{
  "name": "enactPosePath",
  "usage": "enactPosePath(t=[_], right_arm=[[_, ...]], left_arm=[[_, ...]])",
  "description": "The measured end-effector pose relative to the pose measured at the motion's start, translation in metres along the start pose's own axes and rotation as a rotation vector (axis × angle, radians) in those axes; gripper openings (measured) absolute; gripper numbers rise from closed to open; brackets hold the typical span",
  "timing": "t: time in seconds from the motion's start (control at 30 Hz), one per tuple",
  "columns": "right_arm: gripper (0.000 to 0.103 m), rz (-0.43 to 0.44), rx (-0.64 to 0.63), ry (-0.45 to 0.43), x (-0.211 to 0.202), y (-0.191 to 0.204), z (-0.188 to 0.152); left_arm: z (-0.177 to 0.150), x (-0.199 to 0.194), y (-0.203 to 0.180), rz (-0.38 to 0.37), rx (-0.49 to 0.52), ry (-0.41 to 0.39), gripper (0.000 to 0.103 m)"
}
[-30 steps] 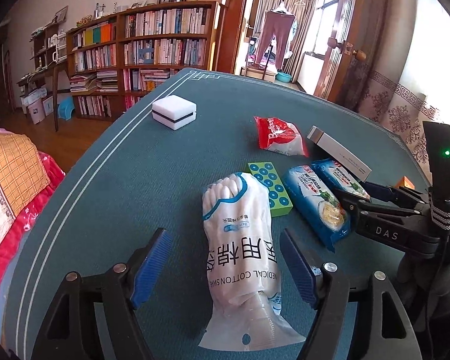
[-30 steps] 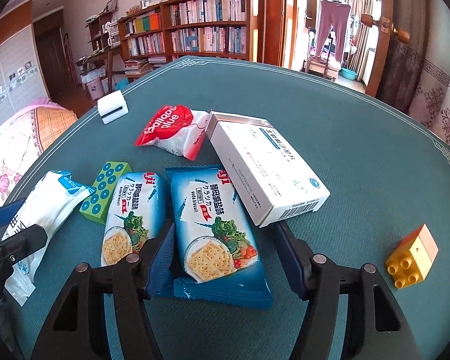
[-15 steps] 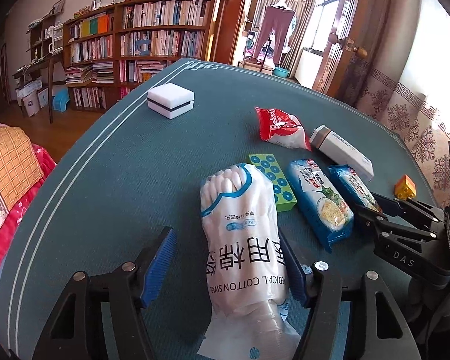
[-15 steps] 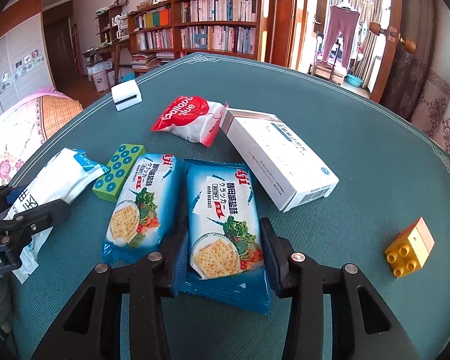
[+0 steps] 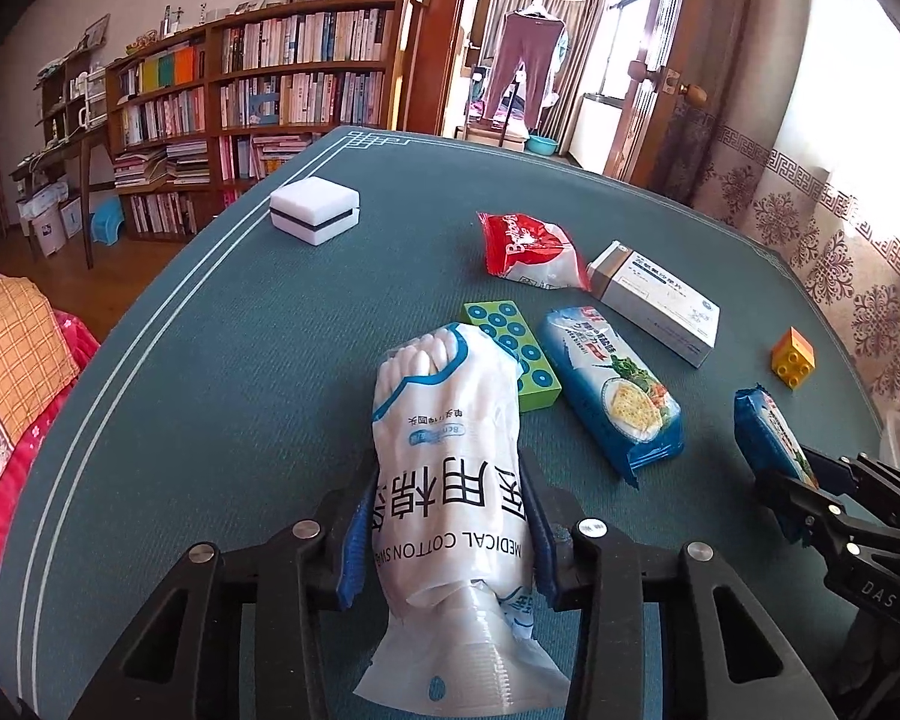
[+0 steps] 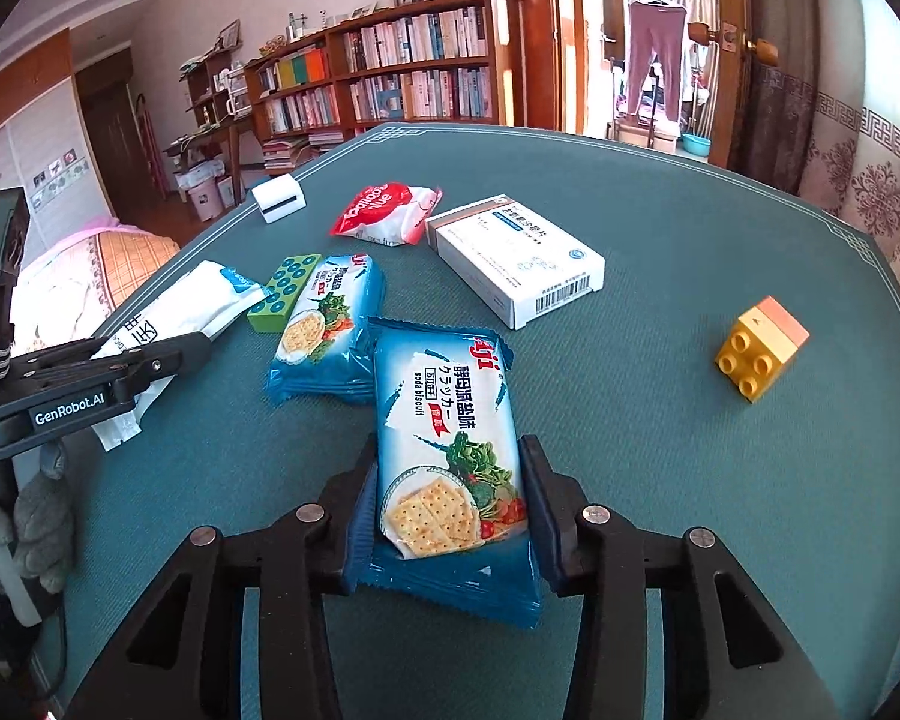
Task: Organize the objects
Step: 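Grasp the blue cracker packet with the right gripper while the left holds the swab bag, then carry the blue cracker packet into the clear bowl and open the right gripper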
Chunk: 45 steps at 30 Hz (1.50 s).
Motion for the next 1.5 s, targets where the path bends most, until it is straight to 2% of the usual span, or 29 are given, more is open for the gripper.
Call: enactPosePath(t=[0.37, 0.8, 1.23, 1.5], right_arm=[[0.044, -0.018, 0.083, -0.041, -0.038, -0.023, -0.013], [0.044, -0.1, 0.164, -0.082, -0.082, -0.066, -0.026], [0.044, -0.268, 0.272, -0.168, -0.144, -0.142, -0.035], [0.044, -0.41, 0.339, -0.195, -0.173, -0.202, -0.045]], left_arm=[[-0.003, -0.016, -0.022, -0.027, 0.046, -0.011, 0.045], [-0.005, -0.033, -0.068, -0.105, 0.123, -0.019, 0.045], [-0.003, -0.04, -0.125, -0.187, 0.186, -0.022, 0.045], [-0.007, -0.041, -0.165, -0.237, 0.231, -0.015, 0.045]])
Point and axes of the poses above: each gripper's, at about its wrist camera, not at the fingertips, and x roughly the way its jaws point, y to its left, z to its top, the point moved 5 cm from there along x, roughly the way its jaws point, and after that the axes turned 7 degrees about -y, right-handed, at the moved point
